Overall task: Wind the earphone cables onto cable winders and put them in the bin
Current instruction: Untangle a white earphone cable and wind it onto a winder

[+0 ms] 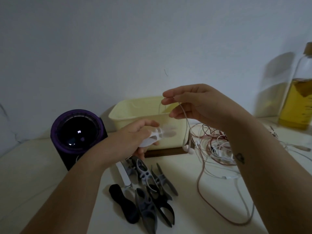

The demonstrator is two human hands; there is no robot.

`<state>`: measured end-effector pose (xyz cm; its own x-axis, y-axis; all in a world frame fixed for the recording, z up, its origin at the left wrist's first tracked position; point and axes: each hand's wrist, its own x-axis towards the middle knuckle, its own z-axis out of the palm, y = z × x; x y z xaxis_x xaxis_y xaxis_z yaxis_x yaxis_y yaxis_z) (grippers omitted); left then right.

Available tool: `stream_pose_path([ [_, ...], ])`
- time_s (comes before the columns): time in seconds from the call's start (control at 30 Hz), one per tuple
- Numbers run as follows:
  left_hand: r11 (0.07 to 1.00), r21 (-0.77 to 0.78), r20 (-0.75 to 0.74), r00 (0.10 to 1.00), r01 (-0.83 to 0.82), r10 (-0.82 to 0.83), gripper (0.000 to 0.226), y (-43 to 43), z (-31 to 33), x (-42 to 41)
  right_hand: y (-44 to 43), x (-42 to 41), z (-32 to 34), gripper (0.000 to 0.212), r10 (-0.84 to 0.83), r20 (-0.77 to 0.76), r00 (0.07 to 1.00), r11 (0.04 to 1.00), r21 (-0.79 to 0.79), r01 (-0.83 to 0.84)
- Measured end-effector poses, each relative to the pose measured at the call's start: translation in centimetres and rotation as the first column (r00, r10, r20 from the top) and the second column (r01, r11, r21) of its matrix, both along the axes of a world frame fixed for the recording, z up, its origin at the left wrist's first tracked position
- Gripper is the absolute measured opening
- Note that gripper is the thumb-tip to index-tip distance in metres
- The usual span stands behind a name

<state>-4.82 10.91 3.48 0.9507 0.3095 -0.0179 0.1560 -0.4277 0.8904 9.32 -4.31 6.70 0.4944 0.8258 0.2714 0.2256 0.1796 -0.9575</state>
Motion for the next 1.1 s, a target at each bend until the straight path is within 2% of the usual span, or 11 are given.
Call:
stream_pose_path([
  [0.07, 0.996, 0.007, -0.059, 0.994, 0.088, -0.087, 0.025, 0.4, -0.1, 0.4, 0.4, -0.5, -0.1, 0.025, 0.038, -0.019, 0.999, 0.999, 0.006, -0.038],
  [0.13, 0.995, -0.005, -0.058, 0.994, 0.096, -0.096, 0.024, 0.6, -0.6, 0.7, 0.9, -1.0, -0.2, 0.026, 0.086, -0.041, 0.995, 0.996, 0.02, -0.085],
  [0.37, 0.945, -0.318, 0.028, 0.997, 0.074, -0.068, 0.023, -0.2, -2.8, 0.9, 2.5, -2.5, -1.5, 0.03, 0.244, -0.198, 0.949, 0.969, 0.091, -0.23],
  [0.5, 0.892, -0.425, 0.021, 0.986, 0.156, -0.163, 0.041, -0.2, -3.1, 0.3, 2.7, -2.3, -2.1, 0.031, 0.23, -0.249, 0.941, 0.972, 0.109, -0.209],
  [0.57, 0.909, -0.378, 0.026, 0.984, 0.173, -0.177, 0.046, -0.3, -3.2, 0.2, 2.7, -2.2, -2.2, 0.03, 0.226, -0.256, 0.94, 0.972, 0.122, -0.201],
  [0.7, 0.973, -0.164, 0.055, 0.986, 0.162, -0.155, 0.046, -1.1, -3.2, 0.4, 2.8, -2.5, -2.3, 0.03, 0.23, -0.245, 0.942, 0.969, 0.145, -0.199],
  [0.77, 0.987, -0.013, 0.063, 0.985, 0.159, -0.158, 0.038, -1.8, -3.0, 0.3, 2.9, -2.7, -2.4, 0.03, 0.233, -0.241, 0.942, 0.967, 0.158, -0.198],
  [0.83, 0.986, 0.089, 0.085, 0.985, 0.143, -0.15, 0.021, -2.4, -2.8, 0.2, 3.0, -2.9, -2.4, 0.03, 0.236, -0.254, 0.938, 0.965, 0.176, -0.195],
  [0.9, 0.987, 0.105, 0.138, 0.982, 0.117, -0.131, 0.01, -2.8, -2.6, 0.2, 3.1, -3.1, -2.4, 0.03, 0.248, -0.285, 0.926, 0.96, 0.197, -0.197],
  [1.0, 0.992, 0.096, 0.213, 0.971, 0.087, -0.105, 0.008, -2.9, -2.6, 0.2, 3.2, -3.2, -2.4, 0.029, 0.259, -0.329, 0.908, 0.955, 0.229, -0.19],
  [1.1, 0.992, 0.071, 0.219, 0.969, 0.1, -0.113, 0.011, -3.0, -2.6, 0.2, 3.3, -3.1, -2.3, 0.027, 0.268, -0.379, 0.886, 0.946, 0.277, -0.168],
])
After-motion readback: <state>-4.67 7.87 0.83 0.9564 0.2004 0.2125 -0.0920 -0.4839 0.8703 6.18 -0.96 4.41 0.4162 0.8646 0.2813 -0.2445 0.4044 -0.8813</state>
